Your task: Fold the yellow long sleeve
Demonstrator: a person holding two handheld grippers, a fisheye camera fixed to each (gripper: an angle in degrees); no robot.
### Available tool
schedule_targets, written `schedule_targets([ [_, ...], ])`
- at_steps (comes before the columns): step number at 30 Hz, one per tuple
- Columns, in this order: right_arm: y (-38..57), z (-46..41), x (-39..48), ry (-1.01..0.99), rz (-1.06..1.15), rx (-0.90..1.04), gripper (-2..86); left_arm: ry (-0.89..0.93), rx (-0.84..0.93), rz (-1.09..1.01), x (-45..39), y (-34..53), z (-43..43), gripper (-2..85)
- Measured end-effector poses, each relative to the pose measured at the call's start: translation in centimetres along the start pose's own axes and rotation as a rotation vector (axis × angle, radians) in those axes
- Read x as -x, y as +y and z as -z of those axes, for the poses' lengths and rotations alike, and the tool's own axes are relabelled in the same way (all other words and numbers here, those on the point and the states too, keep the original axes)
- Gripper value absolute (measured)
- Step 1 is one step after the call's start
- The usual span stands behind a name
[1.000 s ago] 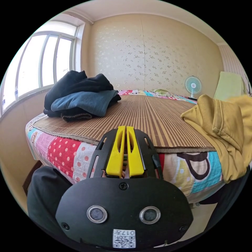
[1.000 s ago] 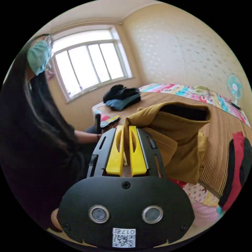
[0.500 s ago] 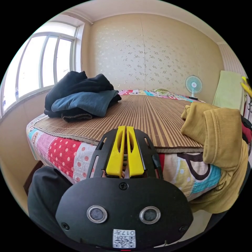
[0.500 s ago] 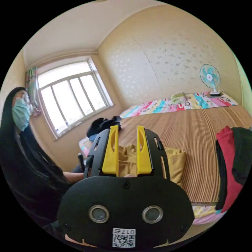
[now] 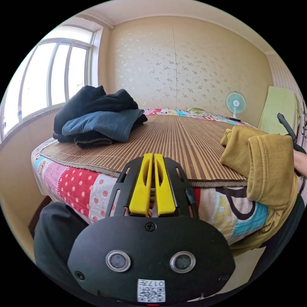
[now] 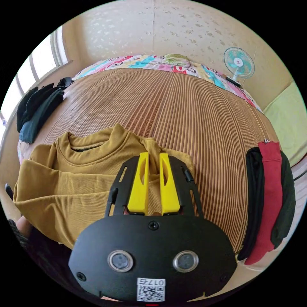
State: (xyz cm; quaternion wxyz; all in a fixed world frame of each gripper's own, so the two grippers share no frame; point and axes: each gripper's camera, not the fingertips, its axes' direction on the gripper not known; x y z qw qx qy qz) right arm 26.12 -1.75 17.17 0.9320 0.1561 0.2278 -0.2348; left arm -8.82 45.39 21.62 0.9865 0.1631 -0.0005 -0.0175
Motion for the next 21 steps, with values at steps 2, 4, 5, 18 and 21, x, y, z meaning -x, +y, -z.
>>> schedule_targets([
  [2,0.0,-0.4,0.4,0.042,0.026,0.003,5.0,0.012,0.027,-0.012,0.4,-1.3,0.0,-0.7],
  [4,0.0,-0.7,0.0,0.054,0.030,0.005,4.3,0.115,0.117,-0.019,1.5,-4.0,-0.4,-0.1],
  [5,0.0,-0.8,-0.3,0.047,0.027,0.003,4.2,0.163,0.139,-0.009,1.9,-4.8,-0.6,0.3],
  [18,2.6,0.7,-9.2,-0.285,-0.105,-0.060,2.8,1.101,0.643,0.314,0.9,-18.5,-13.5,15.2],
  [21,3.2,1.4,-9.9,-0.271,-0.102,-0.055,2.8,1.285,0.765,0.359,-2.3,-16.2,-15.5,7.8],
])
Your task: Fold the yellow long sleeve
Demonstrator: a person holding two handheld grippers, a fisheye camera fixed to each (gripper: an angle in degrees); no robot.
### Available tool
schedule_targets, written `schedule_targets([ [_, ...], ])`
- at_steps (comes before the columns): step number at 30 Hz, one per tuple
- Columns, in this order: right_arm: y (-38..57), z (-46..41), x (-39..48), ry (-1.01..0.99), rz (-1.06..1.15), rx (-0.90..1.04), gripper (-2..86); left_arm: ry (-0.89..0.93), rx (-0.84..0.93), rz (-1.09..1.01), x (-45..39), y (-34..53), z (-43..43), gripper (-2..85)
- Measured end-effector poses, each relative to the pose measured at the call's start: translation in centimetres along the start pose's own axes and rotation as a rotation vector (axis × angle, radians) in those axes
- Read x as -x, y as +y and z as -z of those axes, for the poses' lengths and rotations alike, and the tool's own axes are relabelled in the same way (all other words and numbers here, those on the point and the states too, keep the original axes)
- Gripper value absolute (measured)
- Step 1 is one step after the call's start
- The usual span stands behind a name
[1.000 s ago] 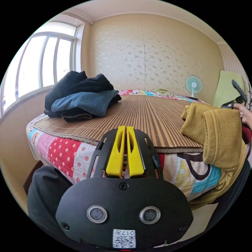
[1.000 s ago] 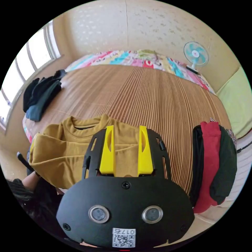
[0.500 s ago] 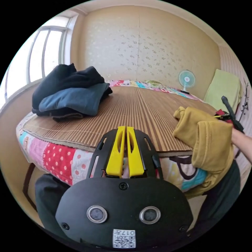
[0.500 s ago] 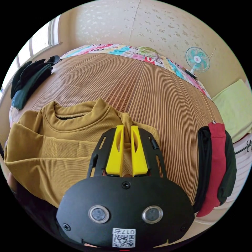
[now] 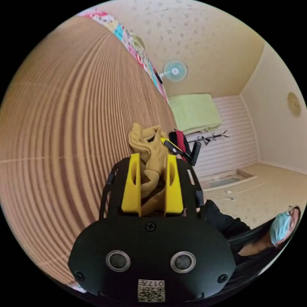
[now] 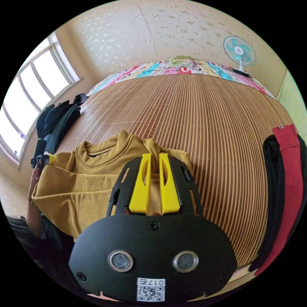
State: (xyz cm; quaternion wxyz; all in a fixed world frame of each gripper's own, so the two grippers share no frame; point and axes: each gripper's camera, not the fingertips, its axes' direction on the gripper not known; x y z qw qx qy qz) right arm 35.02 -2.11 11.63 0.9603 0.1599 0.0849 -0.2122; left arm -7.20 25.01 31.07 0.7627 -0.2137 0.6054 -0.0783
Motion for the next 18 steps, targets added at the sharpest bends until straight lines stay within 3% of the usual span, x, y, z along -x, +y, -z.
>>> schedule_targets([
  [5,2.0,3.4,-1.4,-0.024,-0.076,-0.047,3.2,0.077,-0.171,-0.025,-1.8,5.7,2.4,3.9],
  [8,4.5,8.0,-4.1,-0.290,-0.240,-0.138,3.3,0.179,-0.155,-0.128,-5.0,7.6,6.9,3.4],
  [10,7.3,13.0,-5.7,-0.598,-0.312,-0.298,3.4,0.110,-0.128,-0.237,-9.5,9.0,10.8,2.7],
  [12,9.1,17.7,-5.0,-0.733,-0.249,-0.417,3.3,-0.027,-0.174,-0.316,-13.9,11.2,13.4,2.0],
  [14,10.9,23.0,-3.1,-0.802,-0.112,-0.538,3.2,-0.047,-0.238,-0.393,-17.8,13.3,15.1,1.5],
  [18,14.6,33.5,1.6,-1.033,0.157,-0.765,3.1,0.306,-0.457,-0.594,-24.6,18.4,19.3,0.9],
])
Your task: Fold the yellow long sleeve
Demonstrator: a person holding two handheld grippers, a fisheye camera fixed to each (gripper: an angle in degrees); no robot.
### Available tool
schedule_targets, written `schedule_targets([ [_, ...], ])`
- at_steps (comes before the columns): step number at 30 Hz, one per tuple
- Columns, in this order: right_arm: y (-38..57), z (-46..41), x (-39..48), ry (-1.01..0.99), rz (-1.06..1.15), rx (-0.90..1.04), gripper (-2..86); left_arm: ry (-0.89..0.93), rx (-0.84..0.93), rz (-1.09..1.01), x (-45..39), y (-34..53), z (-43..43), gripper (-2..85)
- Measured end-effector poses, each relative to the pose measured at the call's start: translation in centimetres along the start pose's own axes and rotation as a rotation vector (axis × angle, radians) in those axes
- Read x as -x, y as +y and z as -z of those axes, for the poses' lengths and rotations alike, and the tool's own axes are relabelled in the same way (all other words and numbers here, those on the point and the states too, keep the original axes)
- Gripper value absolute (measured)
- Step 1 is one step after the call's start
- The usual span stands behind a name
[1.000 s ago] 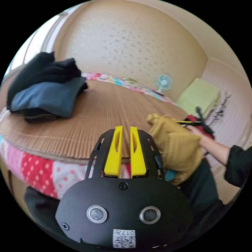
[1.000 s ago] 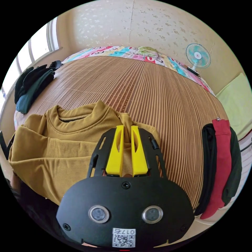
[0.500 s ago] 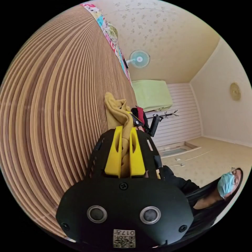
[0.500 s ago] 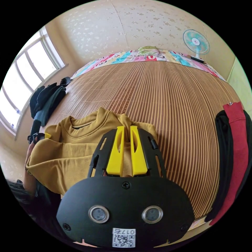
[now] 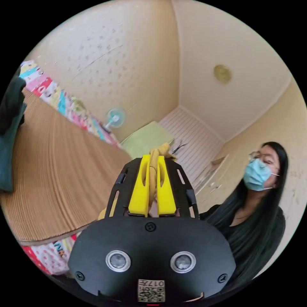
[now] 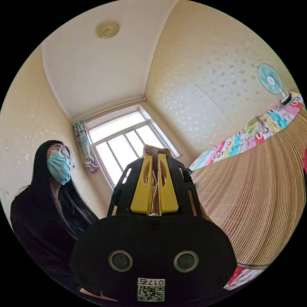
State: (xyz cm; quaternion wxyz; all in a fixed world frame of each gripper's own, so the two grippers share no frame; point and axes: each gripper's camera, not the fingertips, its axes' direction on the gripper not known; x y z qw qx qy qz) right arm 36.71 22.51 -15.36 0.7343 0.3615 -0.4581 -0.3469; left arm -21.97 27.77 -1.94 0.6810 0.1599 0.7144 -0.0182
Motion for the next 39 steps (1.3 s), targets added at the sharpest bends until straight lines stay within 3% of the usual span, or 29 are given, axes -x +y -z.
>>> schedule_targets([
  [3,-2.1,0.0,5.8,-0.127,-0.078,-0.047,3.1,0.111,-0.021,-0.124,-7.3,-1.2,0.1,0.8],
  [5,-3.2,-0.2,10.2,-0.085,-0.043,-0.050,3.1,0.001,-0.004,-0.106,-11.1,-1.7,0.1,1.0],
  [7,-4.4,-1.0,15.8,0.092,0.100,-0.026,3.1,-0.152,0.016,-0.140,-16.0,-2.6,-0.1,1.0],
  [12,-5.2,-2.8,24.2,0.247,0.408,-0.014,3.2,-0.278,0.073,-0.372,-25.4,-4.8,-2.2,1.2],
  [16,-7.0,-5.8,20.6,0.288,0.211,-0.013,3.4,-0.248,0.057,-0.267,-23.1,-7.2,-4.0,1.6],
  [18,-7.6,-7.6,18.3,0.318,0.156,-0.012,3.5,-0.414,0.061,-0.294,-22.5,-8.1,-6.1,1.7],
  [19,-8.5,-9.3,16.4,0.379,0.132,0.005,3.6,-0.546,0.081,-0.323,-21.5,-9.4,-8.2,1.9],
  [23,-13.0,-18.2,6.6,0.705,0.120,0.102,4.4,-0.746,0.112,-0.265,-12.1,-16.6,-14.7,3.1],
  [26,-14.6,-25.7,-5.6,0.953,0.079,0.240,5.9,-1.005,0.200,-0.151,-1.1,-21.0,-19.8,4.9],
  [27,-13.6,-27.9,-10.3,1.019,-0.025,0.375,6.4,-1.092,0.248,-0.086,2.5,-20.5,-21.1,6.0],
  [32,-0.6,-33.5,-20.5,1.036,-0.125,0.682,9.5,-1.200,0.470,-0.105,13.5,-8.7,-26.7,6.5],
  [36,15.5,-36.1,-27.2,1.060,-0.172,0.904,9.8,-1.166,0.779,0.056,26.6,6.4,-29.6,4.8],
  [39,24.4,-36.7,-29.0,1.107,-0.079,0.958,9.3,-1.150,0.827,0.149,32.7,15.0,-28.6,4.6],
])
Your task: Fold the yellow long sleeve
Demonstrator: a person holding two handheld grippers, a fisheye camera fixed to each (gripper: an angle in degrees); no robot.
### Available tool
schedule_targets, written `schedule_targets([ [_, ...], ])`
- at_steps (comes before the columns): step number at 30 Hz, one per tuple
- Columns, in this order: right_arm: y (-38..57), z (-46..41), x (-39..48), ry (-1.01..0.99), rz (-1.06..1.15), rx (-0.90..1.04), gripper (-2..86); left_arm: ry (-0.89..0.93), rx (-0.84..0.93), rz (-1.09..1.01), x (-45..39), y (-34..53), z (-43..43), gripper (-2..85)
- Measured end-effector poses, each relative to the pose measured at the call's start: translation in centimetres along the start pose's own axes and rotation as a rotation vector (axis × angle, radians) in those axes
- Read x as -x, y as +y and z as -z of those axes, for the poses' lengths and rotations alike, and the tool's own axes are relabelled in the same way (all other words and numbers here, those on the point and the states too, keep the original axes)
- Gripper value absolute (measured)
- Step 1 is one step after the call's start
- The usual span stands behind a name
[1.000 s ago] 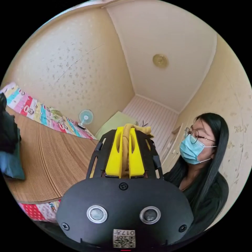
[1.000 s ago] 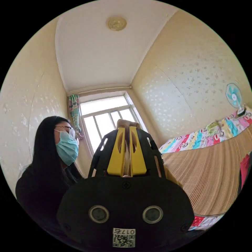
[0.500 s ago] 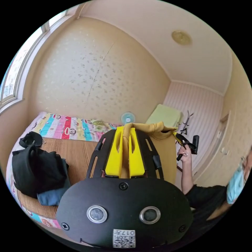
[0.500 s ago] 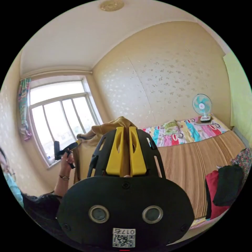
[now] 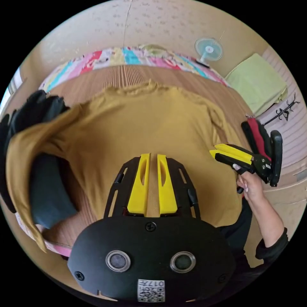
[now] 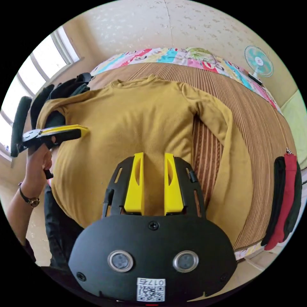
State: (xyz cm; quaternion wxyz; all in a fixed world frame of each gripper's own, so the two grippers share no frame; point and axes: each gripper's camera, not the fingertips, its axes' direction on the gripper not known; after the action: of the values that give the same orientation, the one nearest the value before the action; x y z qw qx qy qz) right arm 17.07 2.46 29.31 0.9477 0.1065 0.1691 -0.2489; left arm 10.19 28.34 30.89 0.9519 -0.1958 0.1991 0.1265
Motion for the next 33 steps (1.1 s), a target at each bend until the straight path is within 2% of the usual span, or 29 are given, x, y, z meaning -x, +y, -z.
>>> schedule_targets([
  [1,0.8,0.1,1.0,0.055,0.012,-0.072,8.7,0.018,-0.150,0.018,0.5,2.3,-0.1,3.8],
  [2,0.9,0.1,1.4,0.079,0.010,-0.081,8.2,0.024,-0.190,0.026,0.8,3.1,-0.1,3.4],
  [4,0.4,-1.6,2.5,0.105,0.039,-0.026,7.1,0.071,-0.179,0.040,1.7,3.2,-1.3,2.4],
  [11,0.8,-3.3,3.4,0.124,0.015,-0.049,7.0,0.123,-0.187,0.051,2.8,4.2,-3.3,0.6],
  [14,0.7,-4.3,4.7,0.186,0.053,-0.037,6.9,-0.069,-0.199,-0.017,-0.6,4.8,-3.9,0.2],
  [16,0.9,-4.7,5.5,0.225,0.070,-0.049,6.9,-0.290,-0.212,-0.091,-4.5,5.7,-5.1,-0.2],
  [19,1.1,-4.9,5.1,0.220,0.045,-0.046,7.2,-0.442,-0.203,-0.132,-6.6,6.3,-6.8,-0.6],
  [23,2.4,-3.2,3.2,0.189,-0.043,-0.053,8.1,-0.318,-0.208,-0.093,-4.0,6.9,-6.7,-0.7],
  [25,6.6,0.0,2.3,0.255,-0.129,-0.196,9.9,-0.254,-0.208,-0.074,-2.5,7.3,-6.8,-0.7],
  [28,13.1,3.1,1.2,0.367,-0.215,-0.315,13.8,-0.326,-0.213,-0.098,-3.2,8.0,-7.5,-0.6],
  [30,16.1,3.1,0.6,0.392,-0.180,-0.290,14.4,-0.357,-0.214,-0.108,-3.3,8.4,-7.9,-0.6],
  [33,18.4,0.9,-0.4,0.416,-0.062,-0.091,11.1,-0.325,-0.213,-0.096,-2.1,8.9,-7.9,-0.6],
])
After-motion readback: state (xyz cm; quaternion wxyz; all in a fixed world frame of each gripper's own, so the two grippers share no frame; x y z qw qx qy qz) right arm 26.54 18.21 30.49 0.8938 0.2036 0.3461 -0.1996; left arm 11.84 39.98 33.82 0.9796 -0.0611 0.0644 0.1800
